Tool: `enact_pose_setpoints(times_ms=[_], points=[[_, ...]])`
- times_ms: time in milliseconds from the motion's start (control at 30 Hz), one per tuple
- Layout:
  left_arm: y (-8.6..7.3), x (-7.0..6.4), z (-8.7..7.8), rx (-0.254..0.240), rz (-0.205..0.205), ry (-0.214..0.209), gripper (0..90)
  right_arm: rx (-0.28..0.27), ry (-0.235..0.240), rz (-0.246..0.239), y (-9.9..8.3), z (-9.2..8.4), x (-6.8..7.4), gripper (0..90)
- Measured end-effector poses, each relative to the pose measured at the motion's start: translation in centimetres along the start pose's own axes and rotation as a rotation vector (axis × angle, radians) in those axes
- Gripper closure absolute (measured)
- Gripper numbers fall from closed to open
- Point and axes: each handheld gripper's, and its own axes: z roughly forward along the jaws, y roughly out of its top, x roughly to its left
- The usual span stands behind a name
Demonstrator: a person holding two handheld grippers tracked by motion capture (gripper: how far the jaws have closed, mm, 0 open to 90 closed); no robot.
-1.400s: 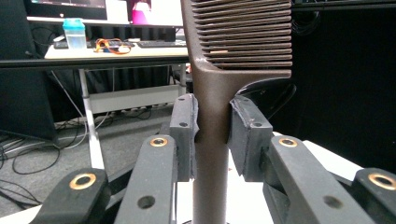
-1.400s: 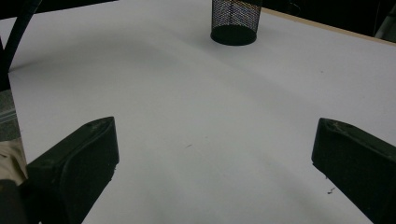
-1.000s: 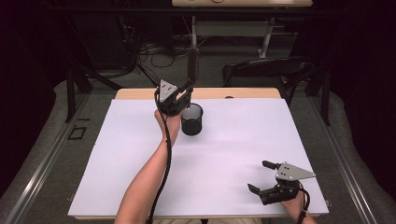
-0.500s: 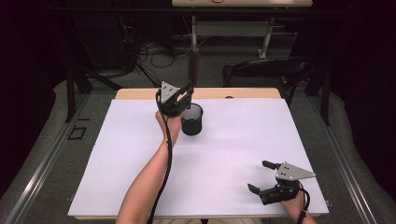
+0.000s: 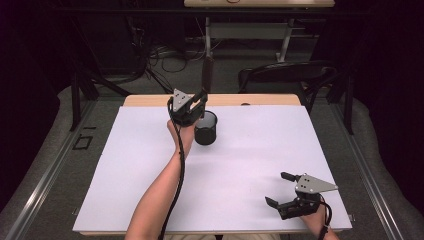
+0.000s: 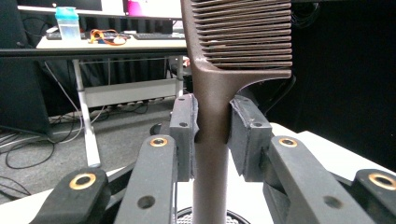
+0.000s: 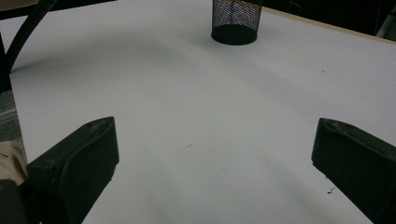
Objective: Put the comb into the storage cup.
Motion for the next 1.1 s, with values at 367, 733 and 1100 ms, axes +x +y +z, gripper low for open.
enact_pose_setpoints(times_ms=[367,733,1100], points=[[-0.3,-0.1,0.2,0.011,0.004,-0.005,72.1,-0.001,0.0,-0.001,0.0,0.0,0.0,0.3],[-1.0,-0.2,0.5,0.029,0.008,-0.02,72.1,-0.002,-0.001,0.0,0.0,0.0,0.0,0.4],[-1.6,0.0,0.7,0.037,0.005,-0.026,72.1,0.006,0.002,0.003,0.0,0.1,0.0,0.4]])
